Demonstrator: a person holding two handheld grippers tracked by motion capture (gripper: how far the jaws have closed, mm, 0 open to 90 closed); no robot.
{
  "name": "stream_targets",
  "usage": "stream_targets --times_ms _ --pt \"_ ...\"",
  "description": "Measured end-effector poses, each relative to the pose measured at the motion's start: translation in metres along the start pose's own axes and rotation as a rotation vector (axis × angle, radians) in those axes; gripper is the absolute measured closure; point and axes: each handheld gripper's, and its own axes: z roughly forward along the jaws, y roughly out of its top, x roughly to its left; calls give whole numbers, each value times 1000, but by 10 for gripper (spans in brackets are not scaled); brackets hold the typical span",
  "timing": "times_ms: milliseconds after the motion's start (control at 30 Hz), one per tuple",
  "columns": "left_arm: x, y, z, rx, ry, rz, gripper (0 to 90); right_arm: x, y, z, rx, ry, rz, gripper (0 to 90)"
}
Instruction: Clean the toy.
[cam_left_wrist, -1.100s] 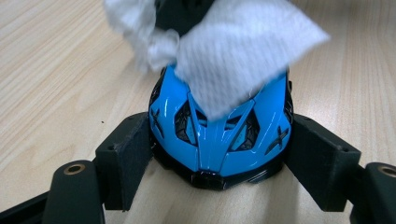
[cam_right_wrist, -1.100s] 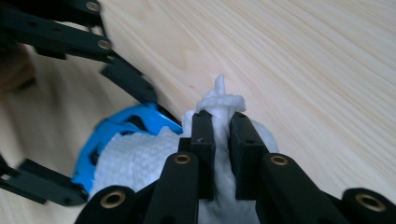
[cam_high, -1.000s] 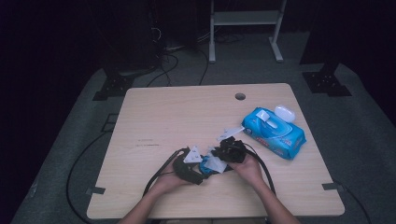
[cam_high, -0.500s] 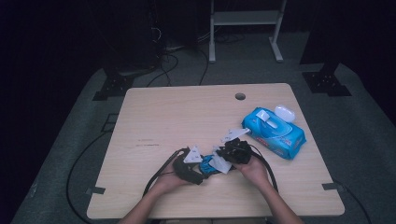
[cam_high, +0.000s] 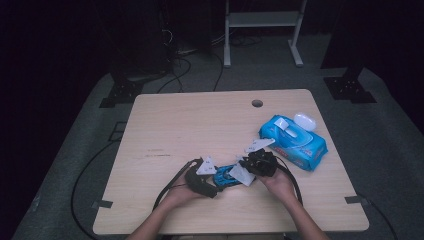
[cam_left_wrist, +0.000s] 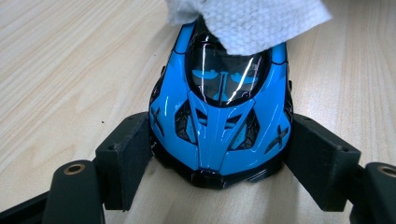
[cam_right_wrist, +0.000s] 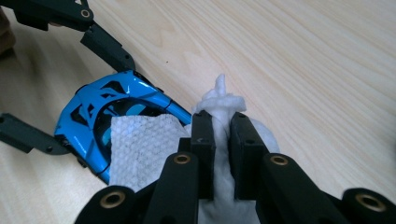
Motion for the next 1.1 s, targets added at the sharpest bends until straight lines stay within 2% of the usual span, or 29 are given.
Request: stream_targets --times_ms 67,100,133,167,267,333,400,500,567,633,833,867,933,967,1033,1067,1100 --pt "0 0 0 1 -1 1 254 -3 -2 -4 13 -13 -2 808" --pt "0 0 0 -2 -3 -2 254 -4 -4 -7 20 -38 -2 809" --pt "0 0 0 -2 -3 -2 254 -7 -6 -11 15 -49 2 809" --pt "0 0 0 -3 -4 -4 254 -12 -11 -19 -14 -51 34 809" --pt "1 0 1 -4 -6 -6 253 -14 -15 -22 -23 -72 50 809" --pt "0 0 0 -2 -4 -8 254 -14 -17 -17 -4 -68 50 808" --pt "0 0 0 -2 -3 -7 254 -12 -19 -16 -10 -74 40 809" --pt "0 0 0 -2 -3 -8 253 -12 -20 -20 4 -65 30 809" --pt "0 0 0 -4 -5 -9 253 -16 -23 -28 32 -81 22 809" --pt "1 0 1 -5 -6 -10 253 -17 -25 -30 25 -79 41 809" --pt "1 0 1 -3 -5 -8 254 -8 -15 -17 -11 -37 26 807" --pt "0 0 0 -1 -4 -9 254 -4 -10 -10 4 -59 -14 805" --pt "0 0 0 -1 -3 -8 254 -8 -10 -10 8 -63 -9 806" --pt "0 0 0 -2 -3 -7 254 -12 -13 -13 12 -90 -13 806" --pt "1 0 1 -6 -4 -11 255 -16 -15 -16 7 -85 3 806" --pt "1 0 2 -6 -7 -14 255 -21 -18 -19 -2 -70 42 806" --pt "1 0 2 -6 -7 -14 255 -21 -18 -19 -2 -70 42 806"
